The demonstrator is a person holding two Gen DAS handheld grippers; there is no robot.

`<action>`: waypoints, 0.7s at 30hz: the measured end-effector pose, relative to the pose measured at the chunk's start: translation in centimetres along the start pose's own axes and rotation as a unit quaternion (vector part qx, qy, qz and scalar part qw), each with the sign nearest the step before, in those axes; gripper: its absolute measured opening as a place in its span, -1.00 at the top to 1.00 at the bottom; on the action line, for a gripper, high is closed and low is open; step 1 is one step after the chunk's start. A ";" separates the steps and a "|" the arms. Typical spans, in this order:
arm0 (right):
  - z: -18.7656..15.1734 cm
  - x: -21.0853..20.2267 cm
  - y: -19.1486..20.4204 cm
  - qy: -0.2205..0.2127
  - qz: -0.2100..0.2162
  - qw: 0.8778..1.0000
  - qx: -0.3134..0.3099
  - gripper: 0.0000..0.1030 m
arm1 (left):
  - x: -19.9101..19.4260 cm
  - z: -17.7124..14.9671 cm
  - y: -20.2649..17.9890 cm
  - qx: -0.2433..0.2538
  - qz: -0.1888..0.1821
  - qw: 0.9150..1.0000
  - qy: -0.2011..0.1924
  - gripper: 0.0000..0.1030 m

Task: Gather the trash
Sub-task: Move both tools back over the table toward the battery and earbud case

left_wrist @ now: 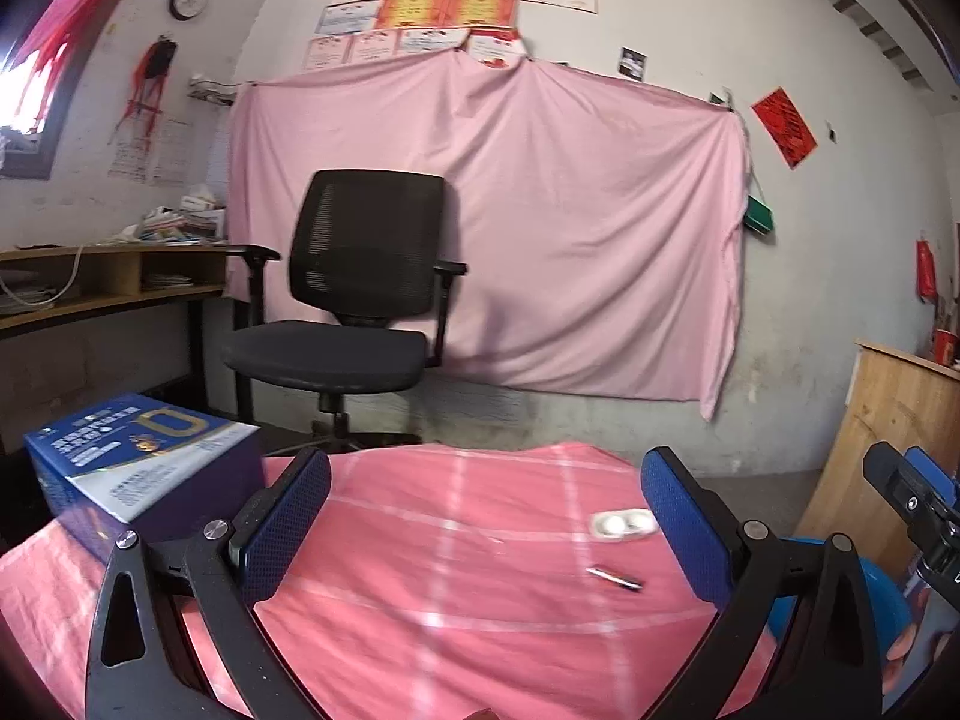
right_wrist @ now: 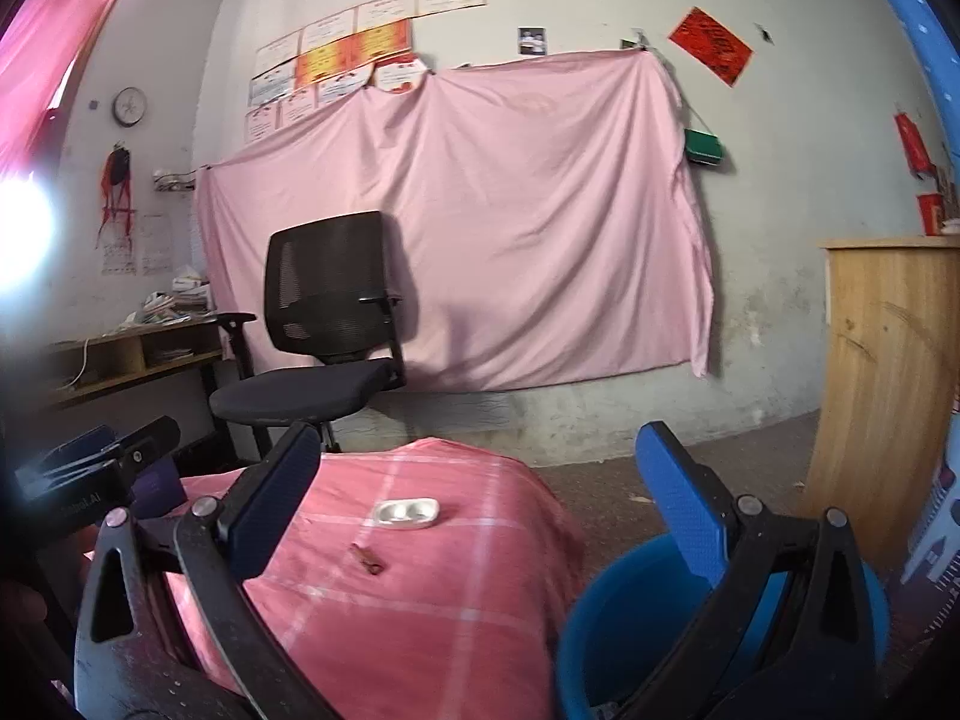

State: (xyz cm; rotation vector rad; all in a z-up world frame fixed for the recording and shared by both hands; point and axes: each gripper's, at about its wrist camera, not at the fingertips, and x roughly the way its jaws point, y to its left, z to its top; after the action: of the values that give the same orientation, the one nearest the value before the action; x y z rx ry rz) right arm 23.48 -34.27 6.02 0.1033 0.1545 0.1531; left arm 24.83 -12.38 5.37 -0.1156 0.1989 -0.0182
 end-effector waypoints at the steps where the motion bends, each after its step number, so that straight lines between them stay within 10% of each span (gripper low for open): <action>1: -0.1 0.3 0.5 0.002 0.004 1.000 -0.004 -1.00 | 0.0 0.0 0.5 0.000 0.005 1.000 -0.001 -0.97; 21: -3.4 9.2 5.1 0.166 0.018 0.984 -0.059 -1.00 | 5.7 -2.7 5.2 0.001 0.047 0.992 0.121 -0.97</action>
State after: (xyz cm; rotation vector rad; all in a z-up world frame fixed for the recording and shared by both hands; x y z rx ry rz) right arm 31.15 -27.44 1.92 -0.0387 0.4764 0.2156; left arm 29.88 -7.65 1.02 -0.1015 0.4467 0.0621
